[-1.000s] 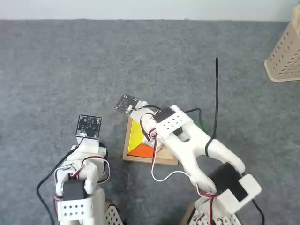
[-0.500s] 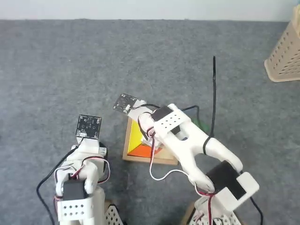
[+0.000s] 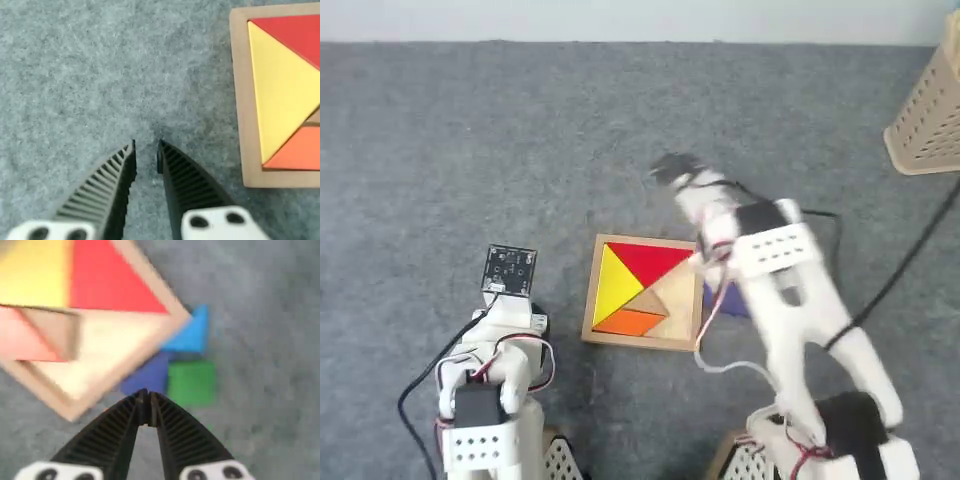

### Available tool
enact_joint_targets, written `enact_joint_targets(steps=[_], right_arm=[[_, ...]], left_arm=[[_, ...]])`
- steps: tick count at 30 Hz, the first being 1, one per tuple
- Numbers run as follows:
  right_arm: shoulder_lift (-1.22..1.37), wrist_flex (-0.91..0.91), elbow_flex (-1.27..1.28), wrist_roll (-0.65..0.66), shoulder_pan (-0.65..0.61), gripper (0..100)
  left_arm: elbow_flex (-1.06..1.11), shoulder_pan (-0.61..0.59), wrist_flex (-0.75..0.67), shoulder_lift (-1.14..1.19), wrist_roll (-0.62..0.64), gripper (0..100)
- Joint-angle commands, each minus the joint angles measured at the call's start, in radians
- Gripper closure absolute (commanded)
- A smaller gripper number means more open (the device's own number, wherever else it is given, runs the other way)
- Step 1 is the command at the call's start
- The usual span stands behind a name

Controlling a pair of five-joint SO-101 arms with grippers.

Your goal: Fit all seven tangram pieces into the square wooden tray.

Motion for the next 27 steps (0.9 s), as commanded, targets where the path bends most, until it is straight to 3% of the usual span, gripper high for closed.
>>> enact_joint_targets(steps=[1, 6, 14, 27], right_arm=[[0.061, -0.012, -0.006, -0.028, 0.104, 96.1], [0.162, -0.067, -0.012, -0.017, 0.119, 83.3], [0.259, -0.159, -0.012, 0.081, 0.116, 82.8], [0.361, -0.183, -0.012, 0.087, 0.116, 78.9]], left_arm=[[-0.008, 0.002, 0.000, -0.021, 0.008, 93], [-0.008, 0.002, 0.000, -0.021, 0.008, 93], [-0.008, 0.002, 0.000, -0.021, 0.008, 93], [-0.008, 0.002, 0.000, -0.021, 0.008, 93]])
